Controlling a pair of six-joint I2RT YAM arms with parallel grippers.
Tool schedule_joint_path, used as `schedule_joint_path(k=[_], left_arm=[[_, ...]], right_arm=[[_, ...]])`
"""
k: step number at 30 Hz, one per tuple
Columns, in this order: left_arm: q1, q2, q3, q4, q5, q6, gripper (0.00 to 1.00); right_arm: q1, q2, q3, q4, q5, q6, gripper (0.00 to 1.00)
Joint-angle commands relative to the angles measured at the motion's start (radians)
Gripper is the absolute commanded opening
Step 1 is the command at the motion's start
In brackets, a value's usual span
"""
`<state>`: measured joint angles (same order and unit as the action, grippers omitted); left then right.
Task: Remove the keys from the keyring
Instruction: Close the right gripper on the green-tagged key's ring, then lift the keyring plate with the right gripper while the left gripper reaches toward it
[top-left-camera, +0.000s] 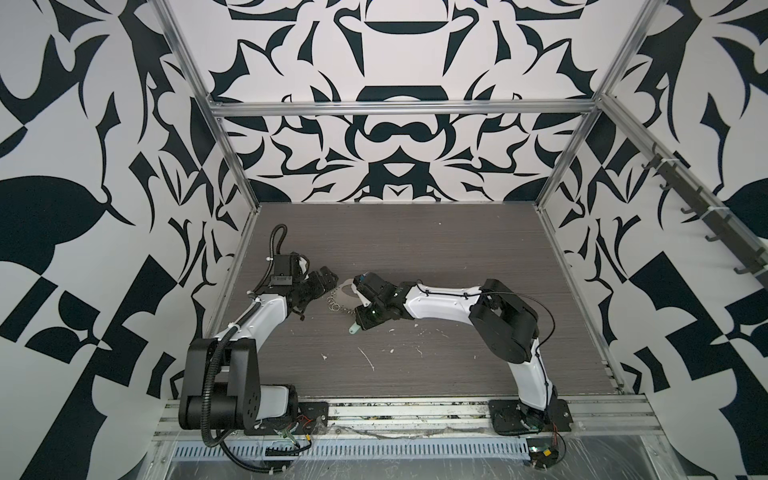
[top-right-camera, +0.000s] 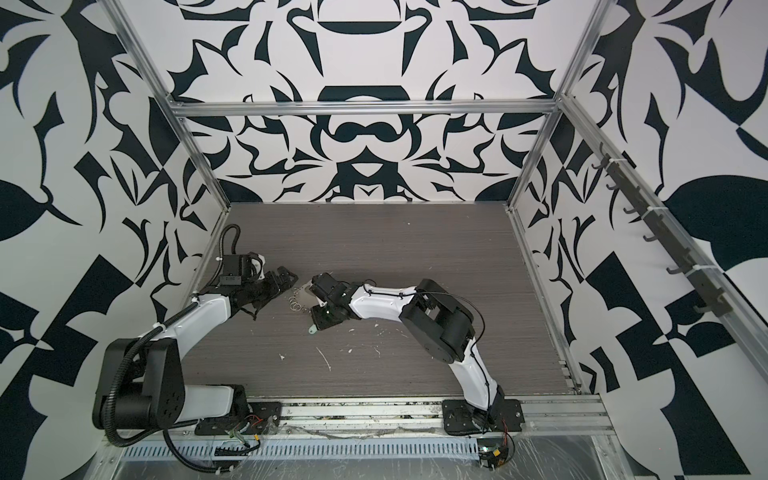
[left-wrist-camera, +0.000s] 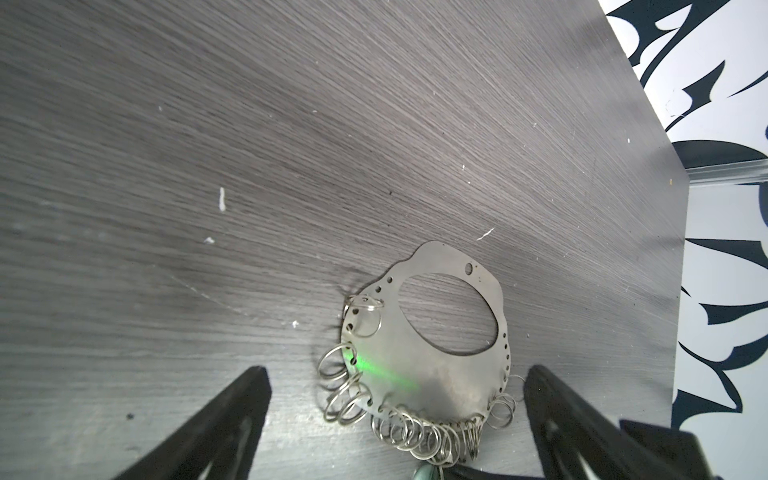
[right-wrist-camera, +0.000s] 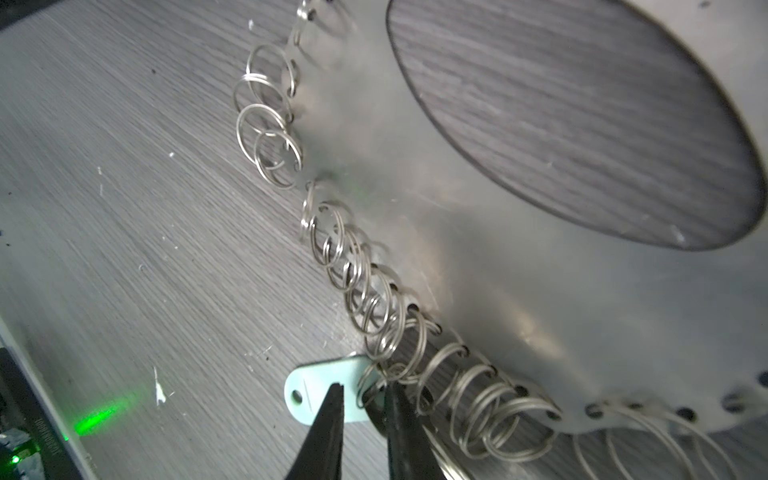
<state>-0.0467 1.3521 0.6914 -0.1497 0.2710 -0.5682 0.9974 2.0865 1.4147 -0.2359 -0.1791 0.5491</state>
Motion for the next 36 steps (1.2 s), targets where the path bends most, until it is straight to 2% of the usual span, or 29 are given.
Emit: schedule_joint_path(k=[1,10,13,19,22,26,30,36], left_arm=[[0.004,-0.013,0.019,-0.024,0.000,0.009,0.99],[0.011,-0.036,0.019,-0.037,-0.010,0.010,0.99],[0.011,-0.045,0.018,-0.043,-0.014,0.011,0.99],[0.011,-0.065,0.024,-0.059,-0.017,0.036,1.00],[0.011,-0.070,0.030,-0.063,0.004,0.065,0.99],[0.011,-0.146,0.024,-0.029,0.063,0.114,0.97],[0.011,-0.200,0.017,0.019,0.106,0.166,0.93],[0.011,-0.276,-0.006,0.109,0.159,0.237,0.89]], right_arm=[[0.006,-0.010,0.043,-0.015,0.009,-0.010,0.22],[0.006,0.006,0.067,-0.062,0.074,-0.010,0.12],[0.006,0.001,0.066,-0.070,0.093,-0.014,0.01],[0.007,-0.026,0.074,-0.134,0.104,-0.080,0.00],[0.006,-0.049,0.103,-0.234,0.127,-0.183,0.00],[0.001,-0.090,0.150,-0.390,0.175,-0.356,0.00],[0.001,-0.135,0.188,-0.519,0.277,-0.539,0.00],[-0.047,-0.252,0.190,-0.594,0.317,-0.751,0.00]])
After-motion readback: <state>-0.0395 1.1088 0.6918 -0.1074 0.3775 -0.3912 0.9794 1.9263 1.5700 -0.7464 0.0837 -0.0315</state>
